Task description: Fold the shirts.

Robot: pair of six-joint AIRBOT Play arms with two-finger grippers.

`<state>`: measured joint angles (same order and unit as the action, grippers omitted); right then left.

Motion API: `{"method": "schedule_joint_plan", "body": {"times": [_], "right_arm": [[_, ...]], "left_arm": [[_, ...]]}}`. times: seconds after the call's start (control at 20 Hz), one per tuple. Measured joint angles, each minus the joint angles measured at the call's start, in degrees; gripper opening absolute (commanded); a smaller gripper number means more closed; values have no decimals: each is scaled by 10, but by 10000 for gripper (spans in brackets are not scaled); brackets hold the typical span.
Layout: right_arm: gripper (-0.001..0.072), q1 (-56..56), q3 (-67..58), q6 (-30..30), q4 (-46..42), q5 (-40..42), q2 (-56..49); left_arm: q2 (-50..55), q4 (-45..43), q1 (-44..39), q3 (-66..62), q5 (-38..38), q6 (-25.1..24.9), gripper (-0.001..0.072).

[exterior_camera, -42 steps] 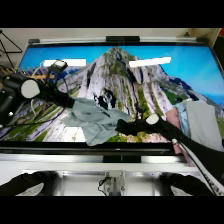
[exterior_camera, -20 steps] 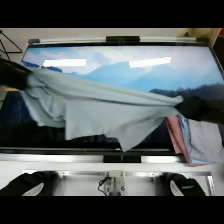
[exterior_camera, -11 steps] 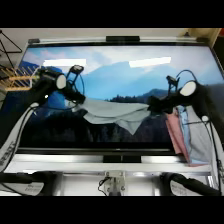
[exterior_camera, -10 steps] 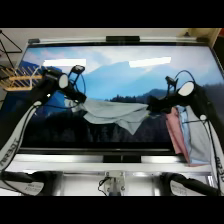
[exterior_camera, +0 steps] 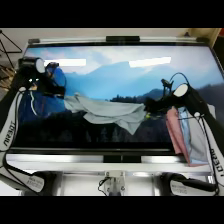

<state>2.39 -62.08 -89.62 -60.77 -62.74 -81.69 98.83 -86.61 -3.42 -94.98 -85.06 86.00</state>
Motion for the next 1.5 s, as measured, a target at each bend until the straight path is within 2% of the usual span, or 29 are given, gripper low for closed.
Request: {"method": "schedule_joint_plan", "body": {"times": [0.05, 0.1, 0.25, 0.4, 0.45, 0.55, 0.6, 0.65, 0.95, 1.2, 1.35, 1.5], "right_arm": [[71, 0, 0, 2, -2, -5, 0], [71, 0, 0, 3, -5, -7, 0], [71, 0, 0, 4, -9, -12, -1], [71, 0, 0, 5, -11, -14, -1], [71, 0, 0, 5, -11, -14, -1], [71, 0, 0, 5, -12, -17, -1], [71, 0, 0, 5, -12, -18, -1], [71, 0, 0, 5, -12, -18, -1], [71, 0, -27, 25, -15, -54, 37], [71, 1, -123, 42, -66, -108, 188], [71, 1, -149, 19, -103, -149, 299], [71, 1, -158, -4, -138, -191, 372]], "left_arm": [[-2, 54, 22, 26, -2, 1, 599], [-4, 105, 38, 52, 3, -2, 707], [-9, 214, 56, 131, 58, -14, 716], [-11, 279, 45, 178, 117, -31, 697], [-11, 296, 37, 187, 141, -35, 628], [-11, 313, 19, 197, 183, -35, 325], [-11, 319, 10, 200, 202, -35, 143], [-11, 325, 2, 201, 217, -31, 38], [-74, 311, -5, 158, 226, -63, 36], [-262, 199, 8, 74, 175, -71, 36], [-403, 123, 11, 86, 139, -34, 35], [-541, 88, 9, 168, 118, 10, 36]]}}
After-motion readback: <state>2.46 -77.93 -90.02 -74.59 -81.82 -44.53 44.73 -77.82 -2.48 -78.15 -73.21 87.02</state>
